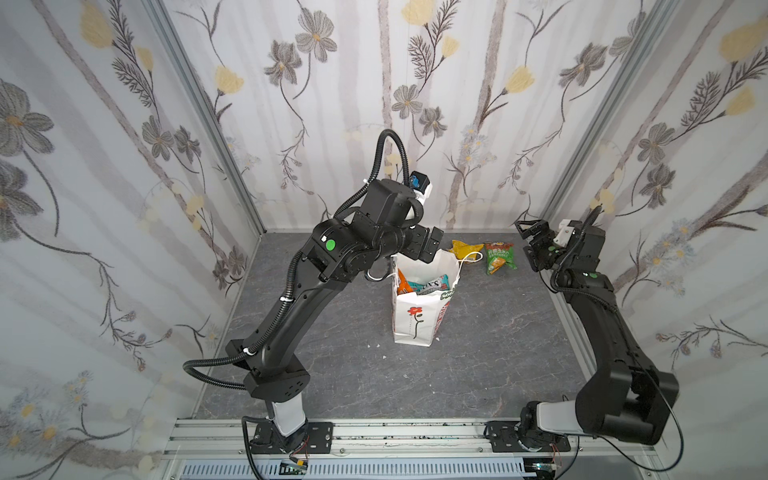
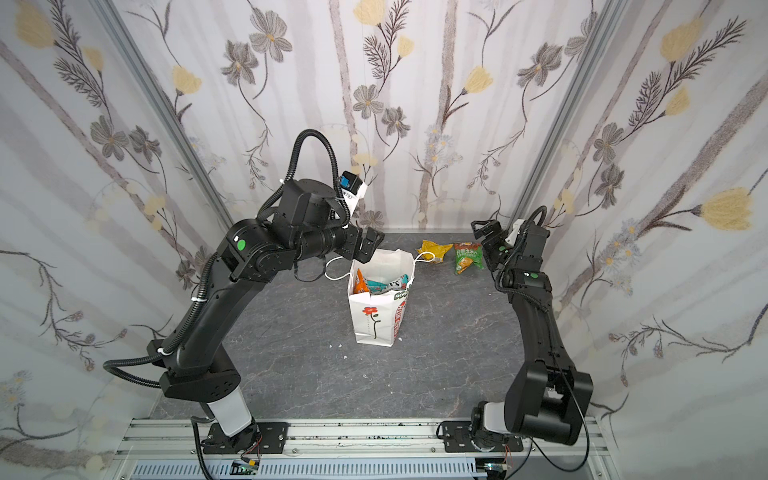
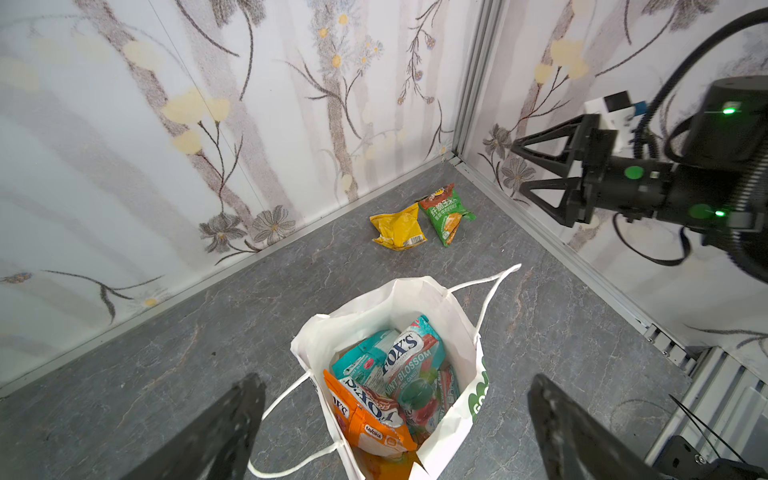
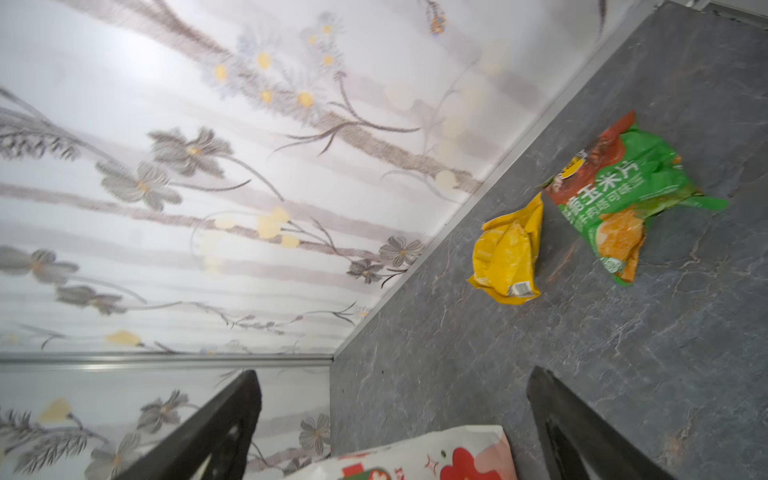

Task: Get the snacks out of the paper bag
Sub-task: 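Reach the left gripper into the bag while the right arm draws back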

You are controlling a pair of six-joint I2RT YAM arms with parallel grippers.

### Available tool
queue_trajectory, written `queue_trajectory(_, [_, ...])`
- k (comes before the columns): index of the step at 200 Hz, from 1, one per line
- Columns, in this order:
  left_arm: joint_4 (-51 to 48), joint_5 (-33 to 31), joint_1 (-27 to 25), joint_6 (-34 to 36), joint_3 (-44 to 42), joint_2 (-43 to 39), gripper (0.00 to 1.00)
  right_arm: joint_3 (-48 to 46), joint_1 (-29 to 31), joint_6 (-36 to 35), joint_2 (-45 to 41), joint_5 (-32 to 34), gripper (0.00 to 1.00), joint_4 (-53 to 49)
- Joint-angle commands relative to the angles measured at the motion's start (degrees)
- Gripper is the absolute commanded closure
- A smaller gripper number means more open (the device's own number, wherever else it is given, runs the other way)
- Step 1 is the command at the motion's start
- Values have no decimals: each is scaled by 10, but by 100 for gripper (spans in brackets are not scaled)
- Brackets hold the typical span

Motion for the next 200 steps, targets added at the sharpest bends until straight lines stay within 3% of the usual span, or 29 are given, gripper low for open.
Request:
queue_trajectory(1, [17,-11,0,-27,-12,7,0,-23,27,-37,-58,-16,1,-22])
queue_trajectory(40, [-2,-3,0,-57,-27,29,0,-14,92,-91,-153,-37,1,-128])
queue_trajectory(94, [-47,-19,2,-134,-16,71,4,42,210,-166,-239,18,1,-316])
queue_trajectory(146, [-106,11,8,-202,30,143,20,145,291,-204,-211,48,1,-451])
queue_trajectory(200, [-137,25,8,-240,20,191,34,202,299,-260,-188,60,1,-502])
